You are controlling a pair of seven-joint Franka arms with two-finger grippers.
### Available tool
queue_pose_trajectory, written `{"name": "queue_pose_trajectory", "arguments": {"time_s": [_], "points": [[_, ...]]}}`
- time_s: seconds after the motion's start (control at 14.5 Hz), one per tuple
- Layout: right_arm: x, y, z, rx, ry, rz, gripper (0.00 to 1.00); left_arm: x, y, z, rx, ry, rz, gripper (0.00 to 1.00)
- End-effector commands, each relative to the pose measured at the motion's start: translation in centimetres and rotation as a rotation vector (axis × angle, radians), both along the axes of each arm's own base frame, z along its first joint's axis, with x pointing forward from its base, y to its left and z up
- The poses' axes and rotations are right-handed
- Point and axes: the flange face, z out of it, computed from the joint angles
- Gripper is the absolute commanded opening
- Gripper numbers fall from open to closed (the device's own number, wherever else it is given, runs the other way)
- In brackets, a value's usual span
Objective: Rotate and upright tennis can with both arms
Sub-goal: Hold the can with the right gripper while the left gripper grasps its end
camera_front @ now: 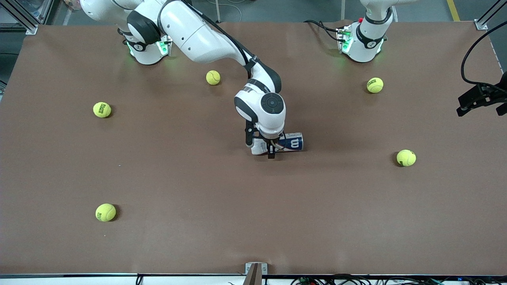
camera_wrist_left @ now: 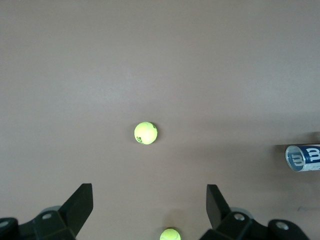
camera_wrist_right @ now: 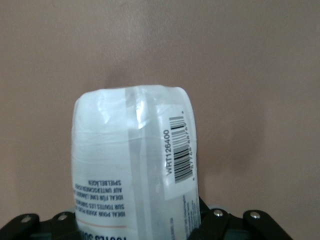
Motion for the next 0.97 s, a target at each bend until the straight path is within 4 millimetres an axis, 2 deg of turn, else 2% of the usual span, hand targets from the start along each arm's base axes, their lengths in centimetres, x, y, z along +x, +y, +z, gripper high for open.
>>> {"name": "queue_pose_trajectory", "arguments": {"time_s": [0.0,0.07,0.21,0.41,0.55,0.83,0.9], "points": [[-0.3,0.8,-0.3,-0.012,-0.035,0.006,0.87,-0.1,-0.6,0.1,0.013,0.008,0.005,1.00],[-0.2,0.9,-0.1,-0.016,-0.047,0.019,1.00,-0.2,-0.9,-1.1,0.006,0.046,0.007,1.00],[-0.2,1.0,0.2,-0.017,-0.049,0.017,1.00,-0.5,-1.4,-3.7,-0.026,0.109,0.003,1.00],[-0.1,1.1,1.0,-0.025,-0.042,0.015,1.00,0.2,-1.6,-7.5,-0.235,0.173,0.043,1.00],[-0.3,1.5,2.4,-0.035,-0.025,0.012,1.00,0.4,-2.4,-11.7,-0.327,0.230,0.064,1.00],[-0.7,1.9,6.6,-0.052,0.009,0.011,1.00,-0.5,-4.5,-20.6,-0.541,0.276,0.156,1.00],[-0.7,1.9,7.4,-0.050,0.015,0.012,1.00,-0.7,-5.7,-22.6,-0.587,0.286,0.169,1.00]]}}
